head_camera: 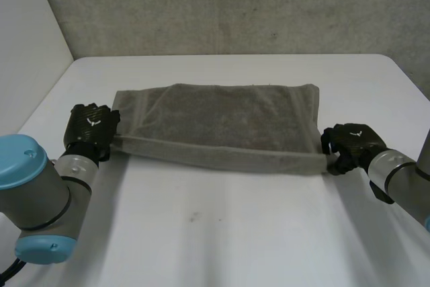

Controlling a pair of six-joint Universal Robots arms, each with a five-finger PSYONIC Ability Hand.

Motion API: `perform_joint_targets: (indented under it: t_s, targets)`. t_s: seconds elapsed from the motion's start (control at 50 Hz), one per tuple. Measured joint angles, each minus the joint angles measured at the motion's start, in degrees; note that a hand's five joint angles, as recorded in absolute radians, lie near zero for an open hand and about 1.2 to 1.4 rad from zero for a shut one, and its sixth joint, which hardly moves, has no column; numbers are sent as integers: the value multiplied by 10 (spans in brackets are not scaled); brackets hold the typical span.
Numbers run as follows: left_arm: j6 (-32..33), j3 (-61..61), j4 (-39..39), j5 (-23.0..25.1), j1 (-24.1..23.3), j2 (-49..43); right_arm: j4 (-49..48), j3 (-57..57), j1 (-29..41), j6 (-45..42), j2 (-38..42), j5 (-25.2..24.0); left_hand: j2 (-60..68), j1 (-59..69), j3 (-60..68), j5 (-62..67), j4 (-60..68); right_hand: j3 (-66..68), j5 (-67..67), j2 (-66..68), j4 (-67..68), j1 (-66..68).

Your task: Fold the laundry

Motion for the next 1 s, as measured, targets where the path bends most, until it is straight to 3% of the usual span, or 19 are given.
perform_joint_targets:
  t_s: [0.14, 0.2, 0.24, 0.4, 0.46, 0.52, 0.54, 0.62, 0.68, 0.84, 0.9, 1.0]
  targets:
    - [0, -1, 0, 0, 0, -1, 0, 10, -15, -22, 2, -1, 0, 0, 0, 0, 0, -2, -3, -1, -2, -2]
    - [0, -1, -1, 0, 0, -1, 0, 14, -17, -41, 2, -1, 0, 0, 0, 0, 0, 71, 59, 68, 71, 57]
    - [0, -1, -3, 0, 0, -1, 0, 17, -19, -59, 0, -1, 0, 0, 0, 0, 0, 201, 176, 201, 203, 148]
    - [8, -15, -40, -1, -2, 13, 19, 33, -21, -123, -40, 0, 0, 0, 0, 0, 0, 212, 183, 206, 216, 148]
    - [24, -30, -107, -2, -5, 43, 65, 46, -23, -178, -76, 2, 0, 0, 0, 0, 0, 212, 185, 206, 216, 148]
    - [58, -55, -235, -3, -6, 98, 181, 63, -37, -275, -134, 7, 0, 0, 0, 0, 0, 212, 186, 206, 216, 148]
    - [58, -55, -235, -3, -6, 98, 181, 63, -37, -275, -134, 7, 0, 0, 0, 0, 0, 212, 186, 206, 216, 148]
    - [102, -86, -385, -2, -7, 182, 350, 86, -76, -414, -218, 10, 0, 0, 0, 0, 0, 212, 186, 206, 217, 148]
    - [118, -95, -425, 0, -9, 226, 404, 90, -94, -467, -258, 7, 0, 0, 0, 0, 0, 212, 186, 206, 217, 148]
    - [124, -84, -380, 11, -12, 237, 362, 79, -94, -453, -265, 5, 0, 0, 0, 0, 0, 212, 186, 206, 217, 148]
    - [124, -47, -285, 17, -14, 158, 268, 44, -51, -405, -193, 24, 0, 0, 0, 0, 0, 212, 186, 206, 217, 148]
    - [123, 15, -217, 16, -16, 54, 179, -16, 6, -368, -97, 75, 0, 0, 0, 0, 0, 212, 188, 206, 217, 148]
